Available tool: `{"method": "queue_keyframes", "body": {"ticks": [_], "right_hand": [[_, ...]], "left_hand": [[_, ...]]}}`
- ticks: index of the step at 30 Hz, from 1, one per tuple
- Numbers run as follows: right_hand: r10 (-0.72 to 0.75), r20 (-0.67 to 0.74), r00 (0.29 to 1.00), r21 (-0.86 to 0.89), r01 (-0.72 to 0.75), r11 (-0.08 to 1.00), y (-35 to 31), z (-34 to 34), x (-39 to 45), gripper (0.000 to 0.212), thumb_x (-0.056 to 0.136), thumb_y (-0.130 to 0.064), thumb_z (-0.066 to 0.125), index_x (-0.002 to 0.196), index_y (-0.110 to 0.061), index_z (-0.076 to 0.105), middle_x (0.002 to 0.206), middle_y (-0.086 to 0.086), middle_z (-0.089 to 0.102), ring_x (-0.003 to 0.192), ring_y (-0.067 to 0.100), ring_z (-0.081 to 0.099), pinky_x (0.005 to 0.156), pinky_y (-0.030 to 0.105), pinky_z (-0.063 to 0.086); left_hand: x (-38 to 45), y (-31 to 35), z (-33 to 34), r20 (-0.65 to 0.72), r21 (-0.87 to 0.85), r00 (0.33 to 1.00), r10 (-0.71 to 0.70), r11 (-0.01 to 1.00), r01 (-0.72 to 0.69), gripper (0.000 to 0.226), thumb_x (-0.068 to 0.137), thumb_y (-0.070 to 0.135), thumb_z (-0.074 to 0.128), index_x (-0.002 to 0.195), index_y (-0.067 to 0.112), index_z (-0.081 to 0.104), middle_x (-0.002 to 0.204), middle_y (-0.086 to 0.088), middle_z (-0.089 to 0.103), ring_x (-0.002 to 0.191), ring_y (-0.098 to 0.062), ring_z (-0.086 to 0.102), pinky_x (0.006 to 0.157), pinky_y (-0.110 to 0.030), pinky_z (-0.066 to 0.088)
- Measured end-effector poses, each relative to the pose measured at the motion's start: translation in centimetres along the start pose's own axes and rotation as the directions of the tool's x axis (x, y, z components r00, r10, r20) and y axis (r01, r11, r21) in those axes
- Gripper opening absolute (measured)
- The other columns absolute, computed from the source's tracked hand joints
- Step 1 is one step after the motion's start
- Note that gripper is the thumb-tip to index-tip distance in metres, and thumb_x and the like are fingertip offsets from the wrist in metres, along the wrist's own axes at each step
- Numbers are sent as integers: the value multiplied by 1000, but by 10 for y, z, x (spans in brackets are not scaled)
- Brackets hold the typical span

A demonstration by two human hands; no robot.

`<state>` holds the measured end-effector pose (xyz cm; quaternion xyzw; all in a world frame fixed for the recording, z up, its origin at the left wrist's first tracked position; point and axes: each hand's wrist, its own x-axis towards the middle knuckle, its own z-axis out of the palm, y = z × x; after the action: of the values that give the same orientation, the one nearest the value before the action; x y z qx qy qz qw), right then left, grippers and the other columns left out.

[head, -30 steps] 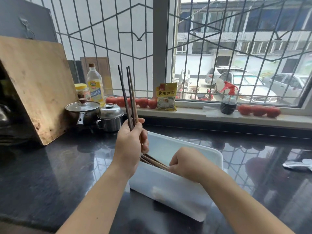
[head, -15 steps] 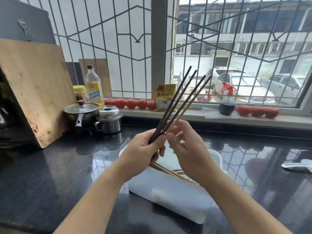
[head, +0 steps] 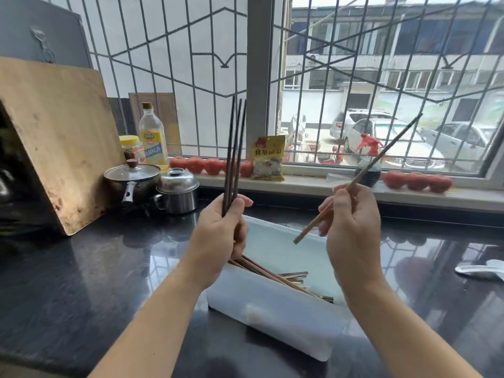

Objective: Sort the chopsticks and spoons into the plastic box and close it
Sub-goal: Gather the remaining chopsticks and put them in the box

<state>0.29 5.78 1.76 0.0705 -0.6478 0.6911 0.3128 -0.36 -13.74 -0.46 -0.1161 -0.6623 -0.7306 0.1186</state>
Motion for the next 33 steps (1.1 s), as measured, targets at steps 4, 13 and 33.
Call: {"method": "queue_keyframes", "body": {"ticks": [4, 13, 33], "right_hand": [[107, 274, 956, -474, 37, 880, 13, 10, -2, 13, 106, -28, 49, 99, -25, 60, 80, -2, 63, 69, 15, 59, 58, 29, 50], [527, 477, 703, -864, 265, 428, 27, 20, -12, 19, 87, -21, 55, 89, -20, 73, 89, 1, 71, 83, 22, 65, 76, 35, 58], [7, 414, 910, -391, 171, 904, 16, 21, -10, 9, 104, -30, 53, 99, -32, 61, 87, -14, 66, 76, 3, 59, 65, 21, 44]], "left_hand": [[2, 0, 1, -136, -162, 990, -43, 987, 20, 28, 111, 24, 40, 115, 0, 55, 60, -7, 36, 42, -17, 28, 44, -29, 22], [4, 6, 4, -252, -285, 960, -120, 958, 45, 24, 108, 19, 39, 107, 4, 58, 58, -6, 33, 42, -16, 26, 42, -25, 18], [-2, 4, 3, 278, 203, 959, -52, 979, -5, 21, 108, 25, 50, 95, 11, 60, 64, -10, 62, 46, -17, 42, 44, -22, 33]]}}
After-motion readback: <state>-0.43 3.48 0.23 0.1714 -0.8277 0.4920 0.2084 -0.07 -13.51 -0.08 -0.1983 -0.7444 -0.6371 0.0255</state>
